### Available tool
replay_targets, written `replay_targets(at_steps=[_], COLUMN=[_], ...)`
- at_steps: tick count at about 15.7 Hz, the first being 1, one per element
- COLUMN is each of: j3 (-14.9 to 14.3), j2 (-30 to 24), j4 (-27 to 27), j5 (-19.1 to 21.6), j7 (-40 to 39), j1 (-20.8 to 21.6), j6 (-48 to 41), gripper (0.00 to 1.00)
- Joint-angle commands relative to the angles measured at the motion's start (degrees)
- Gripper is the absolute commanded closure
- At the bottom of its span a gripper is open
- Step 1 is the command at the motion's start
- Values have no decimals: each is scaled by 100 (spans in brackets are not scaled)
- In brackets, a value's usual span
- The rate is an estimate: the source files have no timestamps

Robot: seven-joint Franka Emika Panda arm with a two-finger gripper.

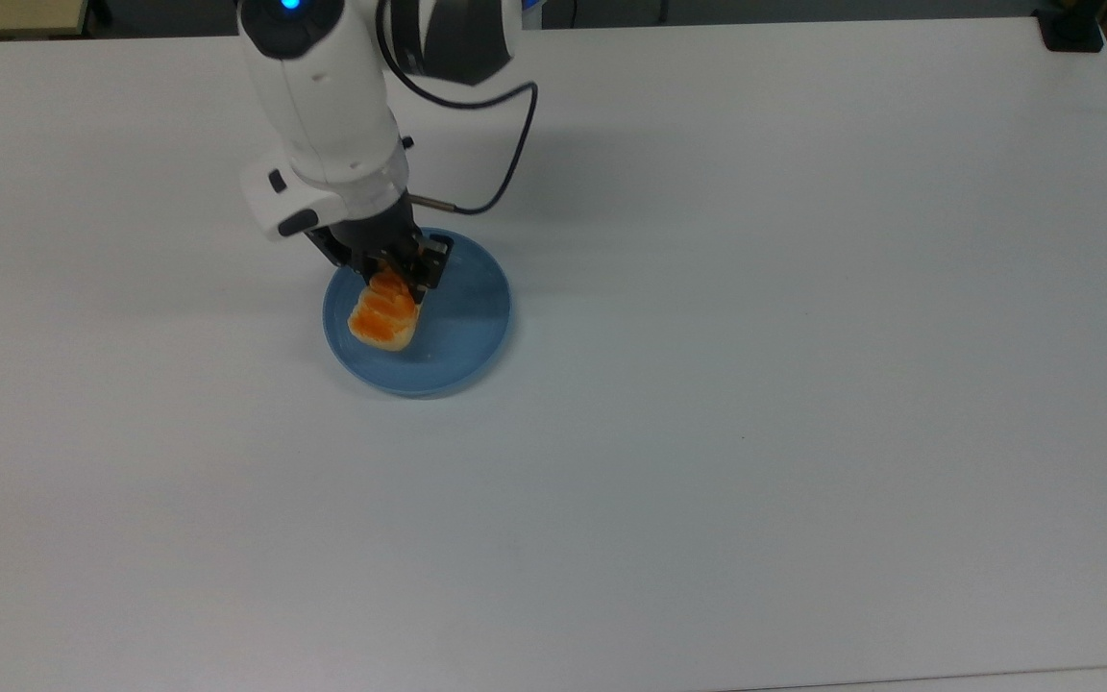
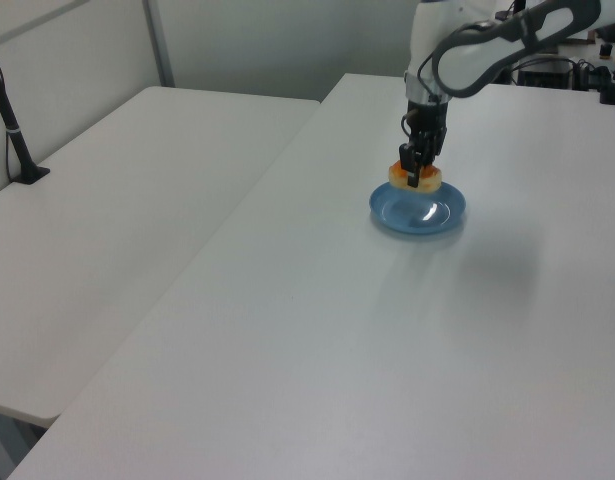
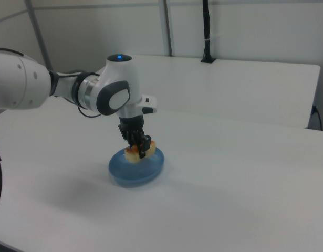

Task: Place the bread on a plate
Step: 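Lower the bread roll onto the plate and open the gripper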

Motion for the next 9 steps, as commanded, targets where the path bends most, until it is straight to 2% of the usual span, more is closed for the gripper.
replay_targets(at_steps=[1,5,6,7,9], j3=[-17,-17,-17,-17,-17], j2=[93,189,189,189,181], j4=[-83,-83,-83,-83,-83], j5=[-218,-261,-262,-270,-314], j7=[347,355,355,355,355], j1=[136,232,224,224,224], j6=[245,280,289,281,272], gripper=[54,53,31,5,0])
